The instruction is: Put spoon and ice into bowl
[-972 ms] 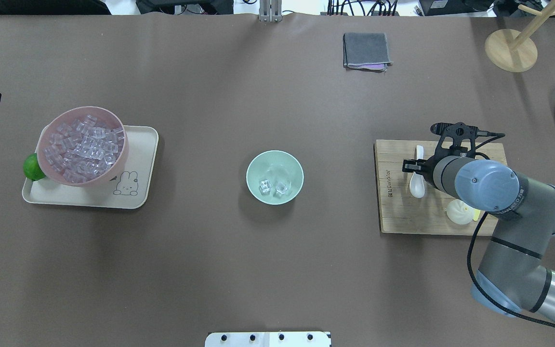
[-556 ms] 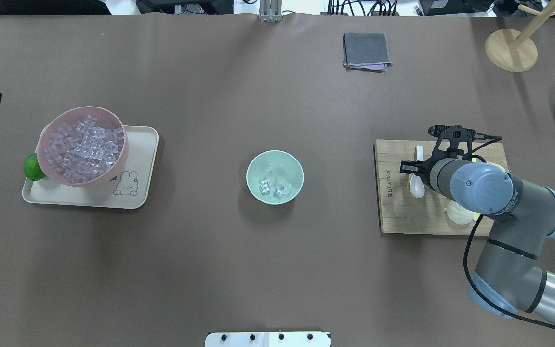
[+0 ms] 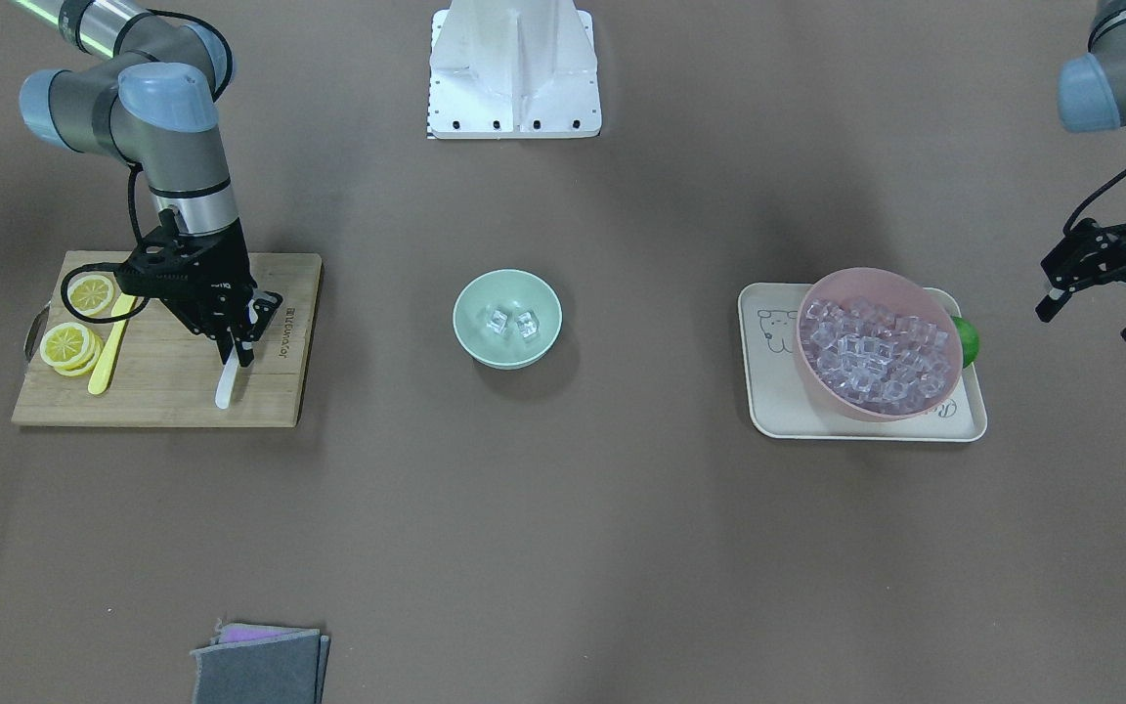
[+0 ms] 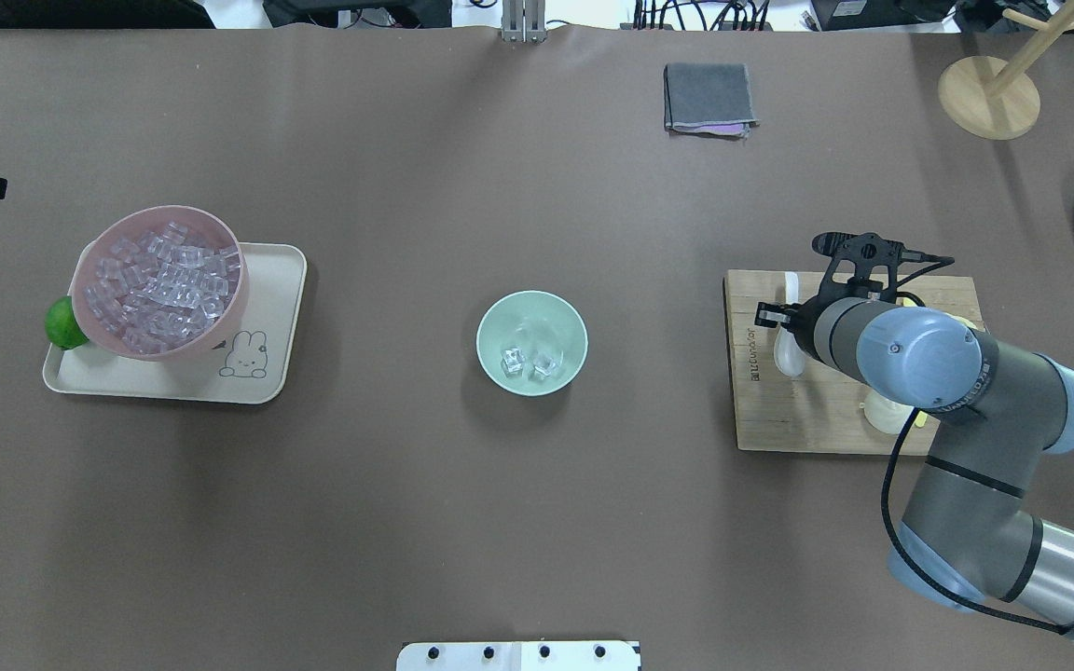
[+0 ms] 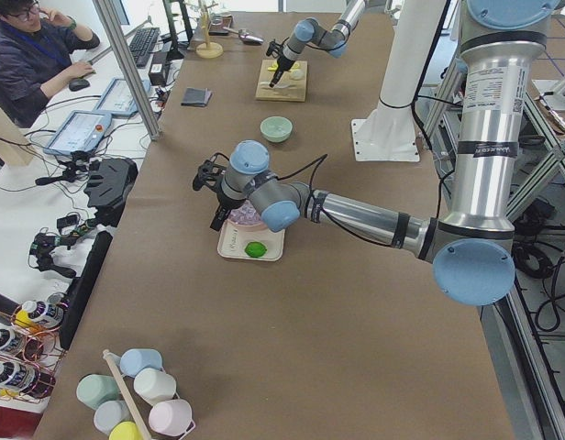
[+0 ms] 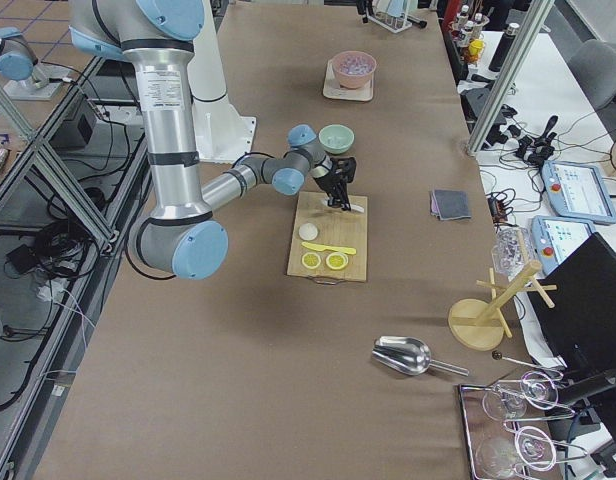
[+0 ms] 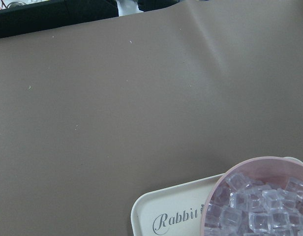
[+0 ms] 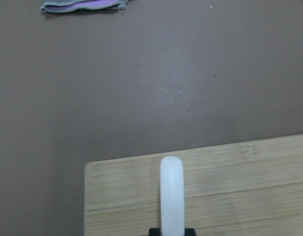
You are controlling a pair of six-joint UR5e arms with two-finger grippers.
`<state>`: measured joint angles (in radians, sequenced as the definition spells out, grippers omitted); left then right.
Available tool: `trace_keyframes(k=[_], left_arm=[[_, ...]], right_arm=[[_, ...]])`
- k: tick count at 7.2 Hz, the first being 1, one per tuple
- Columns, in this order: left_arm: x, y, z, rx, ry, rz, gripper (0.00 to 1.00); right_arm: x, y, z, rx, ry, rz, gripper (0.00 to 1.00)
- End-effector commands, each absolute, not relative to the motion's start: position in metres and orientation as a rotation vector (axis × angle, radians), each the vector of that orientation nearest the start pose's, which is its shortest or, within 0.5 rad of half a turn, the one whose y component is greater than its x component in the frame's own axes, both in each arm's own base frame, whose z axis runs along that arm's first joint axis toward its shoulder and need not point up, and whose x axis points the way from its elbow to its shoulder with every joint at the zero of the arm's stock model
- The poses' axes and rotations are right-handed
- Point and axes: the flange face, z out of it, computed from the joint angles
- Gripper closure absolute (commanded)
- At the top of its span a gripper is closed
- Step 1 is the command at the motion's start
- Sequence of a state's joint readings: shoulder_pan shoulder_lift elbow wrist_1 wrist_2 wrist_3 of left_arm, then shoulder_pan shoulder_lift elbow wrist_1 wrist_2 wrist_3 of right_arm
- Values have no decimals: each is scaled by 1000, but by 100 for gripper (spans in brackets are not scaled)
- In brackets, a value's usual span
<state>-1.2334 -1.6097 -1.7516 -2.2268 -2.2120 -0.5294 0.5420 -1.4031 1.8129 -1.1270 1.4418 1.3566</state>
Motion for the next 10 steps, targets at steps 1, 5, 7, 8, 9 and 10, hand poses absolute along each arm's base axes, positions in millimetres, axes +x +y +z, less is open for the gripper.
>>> trace_keyframes(k=[1,5,7,8,9,10], left_arm=[[105,-521,479,507,894,105,2],[106,-523,486,496,891,103,1],[107,-524,488,491,889,101,2],[108,-526,493,482,886,101,2],[108,-526,496,477,885,99,2],[108,-526,497,475,885,99,2]], right_arm=[[-437,-429,366,413,-839,444,100],[-525,-412,213,294,-790,778,100],[-593,-407,177,326,-785,887,100],[-605,-401,174,330,-783,890,100],[-610,-396,181,342,-771,886,100],[-615,-391,185,376,-766,891,99]])
